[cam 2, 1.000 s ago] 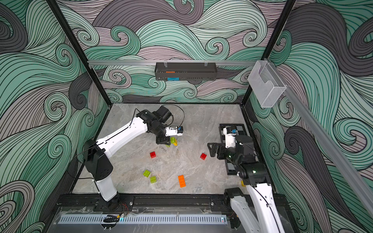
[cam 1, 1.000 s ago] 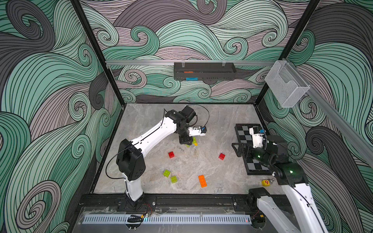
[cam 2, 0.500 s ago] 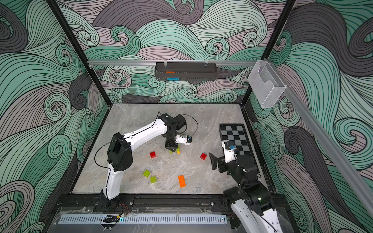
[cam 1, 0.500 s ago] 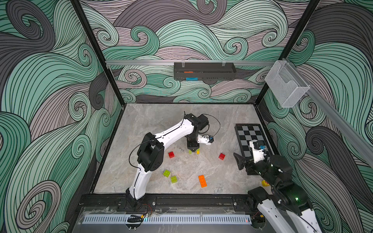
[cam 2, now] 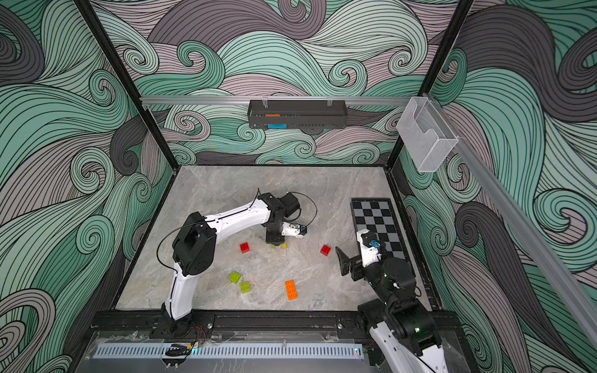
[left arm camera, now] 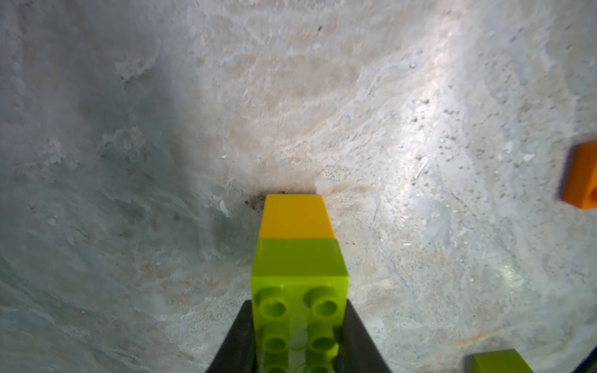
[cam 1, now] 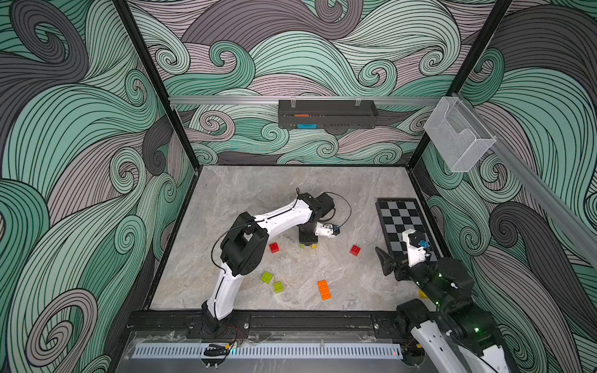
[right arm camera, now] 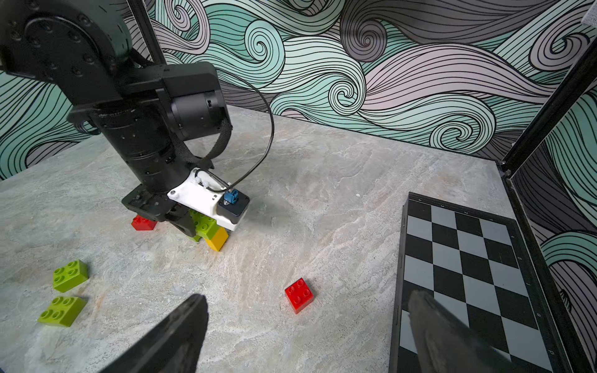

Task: Assemble a giraffe with lego
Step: Place the lego brick at the center of the board, then pick up the lego brick from the center of the board.

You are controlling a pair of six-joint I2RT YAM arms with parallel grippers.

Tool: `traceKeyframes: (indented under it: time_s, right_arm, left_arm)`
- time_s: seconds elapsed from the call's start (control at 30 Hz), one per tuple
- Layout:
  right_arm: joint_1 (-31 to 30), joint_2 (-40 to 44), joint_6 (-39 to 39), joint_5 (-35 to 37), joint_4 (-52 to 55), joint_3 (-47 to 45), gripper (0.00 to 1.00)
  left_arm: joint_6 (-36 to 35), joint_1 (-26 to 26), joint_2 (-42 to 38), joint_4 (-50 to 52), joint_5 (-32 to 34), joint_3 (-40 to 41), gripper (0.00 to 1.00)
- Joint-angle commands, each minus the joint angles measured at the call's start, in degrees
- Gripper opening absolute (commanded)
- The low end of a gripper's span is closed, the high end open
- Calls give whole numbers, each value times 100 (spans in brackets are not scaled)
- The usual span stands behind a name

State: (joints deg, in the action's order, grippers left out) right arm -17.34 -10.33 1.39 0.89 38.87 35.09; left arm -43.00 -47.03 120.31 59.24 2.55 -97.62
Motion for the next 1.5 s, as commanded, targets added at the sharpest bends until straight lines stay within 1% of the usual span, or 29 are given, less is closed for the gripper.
traceKeyframes:
  time_s: [0.0,0.1,0.17,0.2,0.27,0.33,0.4,0.43,0.6,0.67,0.77,0.8,0.97,1.0,1.03,1.2,1.27,1.3,1.4,1.47]
  right_arm:
    - [-23,35,81,-88,-109,-20,99]
    - [-23,0,81,-93,-110,-25,99]
    - [-23,38,81,-104,-110,-25,99]
    - [-21,53,81,-97,-106,-26,99]
    - [-23,26,81,-93,-108,-27,99]
    - [-23,-13,81,-102,-104,-23,99]
    - [-19,8,81,-87,-109,-22,99]
    - [-23,9,81,-86,-108,-20,99]
    - [-23,-68,64,-11,-113,-16,99]
    - [-23,-57,46,42,-118,-20,99]
    - [-26,-151,68,134,-125,-11,99]
    - [-23,-210,72,171,-133,3,99]
    - [-23,-448,68,272,-134,104,99]
    - [-28,-567,49,263,-119,168,99]
    - [-24,-690,-2,250,-93,238,99]
    - [-33,-1722,-568,75,285,904,99]
    - [-41,-2143,-878,89,501,1238,99]
    - [-42,-2352,-1072,144,638,1411,99]
    - [-48,-2787,-1614,374,960,1687,98]
    - [-59,-2965,-1853,366,979,1707,97]
  left_arm:
    - [71,-76,-67,-179,112,16,0]
    - [104,-95,-75,-253,88,141,0]
    - [65,-104,-77,-401,105,301,3]
    - [79,-112,-64,-400,135,308,6]
    - [150,-123,-57,-353,161,288,15]
    - [124,-123,-153,-452,150,401,32]
    - [57,-128,-254,-580,163,497,46]
    - [47,-125,-293,-562,191,487,51]
    - [38,-125,-694,-538,147,464,69]
    - [68,-123,-883,-574,123,482,75]
    - [201,-123,-1184,-498,116,464,79]
    - [241,-116,-1338,-529,106,536,83]
    - [615,-71,-2118,-783,107,1073,86]
    - [695,-46,-2318,-792,91,1202,86]
    - [750,-12,-2491,-820,74,1339,93]
    - [1137,339,-3376,-907,-142,2028,93]
    - [1338,584,-3691,-901,-434,2238,94]
    - [1461,758,-3838,-921,-615,2353,98]
    - [1767,1177,-4382,-1023,-1201,2713,99]
    - [1848,1434,-4635,-1038,-1568,2925,99]
